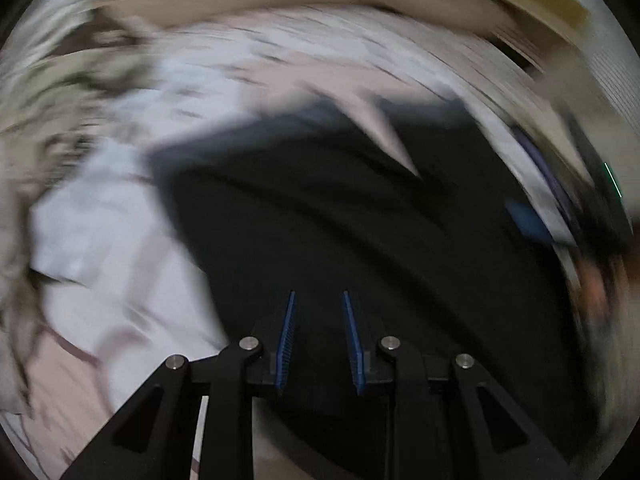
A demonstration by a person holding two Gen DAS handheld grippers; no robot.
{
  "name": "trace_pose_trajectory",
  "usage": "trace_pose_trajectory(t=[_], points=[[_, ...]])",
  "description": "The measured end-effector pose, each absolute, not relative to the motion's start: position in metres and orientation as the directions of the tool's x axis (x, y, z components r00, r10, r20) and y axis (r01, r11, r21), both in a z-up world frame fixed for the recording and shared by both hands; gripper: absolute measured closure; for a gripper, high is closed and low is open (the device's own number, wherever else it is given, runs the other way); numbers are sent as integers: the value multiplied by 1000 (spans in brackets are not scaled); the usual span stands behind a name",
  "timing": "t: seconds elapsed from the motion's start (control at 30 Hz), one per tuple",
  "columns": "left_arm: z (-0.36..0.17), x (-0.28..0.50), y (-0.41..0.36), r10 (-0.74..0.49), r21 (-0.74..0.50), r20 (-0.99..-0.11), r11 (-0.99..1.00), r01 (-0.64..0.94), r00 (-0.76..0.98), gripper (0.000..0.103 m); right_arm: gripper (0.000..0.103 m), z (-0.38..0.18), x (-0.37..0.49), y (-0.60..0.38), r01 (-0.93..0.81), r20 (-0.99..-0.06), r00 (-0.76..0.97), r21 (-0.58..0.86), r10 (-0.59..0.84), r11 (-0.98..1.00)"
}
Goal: Fold clothes
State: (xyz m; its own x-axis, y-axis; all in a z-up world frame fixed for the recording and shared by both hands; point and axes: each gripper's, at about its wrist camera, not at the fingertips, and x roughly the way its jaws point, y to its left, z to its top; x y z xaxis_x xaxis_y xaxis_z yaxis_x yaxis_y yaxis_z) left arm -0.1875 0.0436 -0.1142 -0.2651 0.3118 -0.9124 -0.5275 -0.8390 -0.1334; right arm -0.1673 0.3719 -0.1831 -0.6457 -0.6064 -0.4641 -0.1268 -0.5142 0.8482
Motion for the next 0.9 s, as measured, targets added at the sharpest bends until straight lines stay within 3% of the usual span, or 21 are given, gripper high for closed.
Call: trace_pose_trajectory(t=[0.1, 0.2, 0.27, 0.57, 0.6, 0.67, 0.73, 0.9], points=[[-126, -131, 81, 309, -148, -943, -727, -670, -126, 79, 39, -175, -158, 396, -144, -444, -696, 856, -564, -496], [-143, -92, 102, 210, -101, -976, -657, -748, -53, 79, 39, -177, -150, 422, -192, -436, -730, 870, -526, -454], [-153, -80, 103, 154, -70, -987, -651, -756, -41, 79, 39, -176, -148, 431, -212, -446, -738, 866, -506, -453], [-125, -85, 89, 173, -137, -985, -718, -682, 16, 74, 39, -166, -144, 436, -222, -465, -757, 844, -459, -488], [-111, -90, 91, 205, -145, -979, -725, -673, -9, 73, 39, -163, -144, 435, -217, -466, -760, 839, -453, -499], [-80, -103, 97, 289, -176, -954, -742, -647, -73, 55, 40, -159, -144, 436, -206, -462, -768, 834, -443, -513], [-49, -122, 105, 412, -252, -900, -759, -600, -143, 44, 45, -154, -146, 437, -193, -452, -776, 834, -440, -516], [-28, -156, 149, 610, -404, -739, -741, -536, -285, 44, 58, -125, -152, 437, -161, -471, -770, 797, -431, -583]])
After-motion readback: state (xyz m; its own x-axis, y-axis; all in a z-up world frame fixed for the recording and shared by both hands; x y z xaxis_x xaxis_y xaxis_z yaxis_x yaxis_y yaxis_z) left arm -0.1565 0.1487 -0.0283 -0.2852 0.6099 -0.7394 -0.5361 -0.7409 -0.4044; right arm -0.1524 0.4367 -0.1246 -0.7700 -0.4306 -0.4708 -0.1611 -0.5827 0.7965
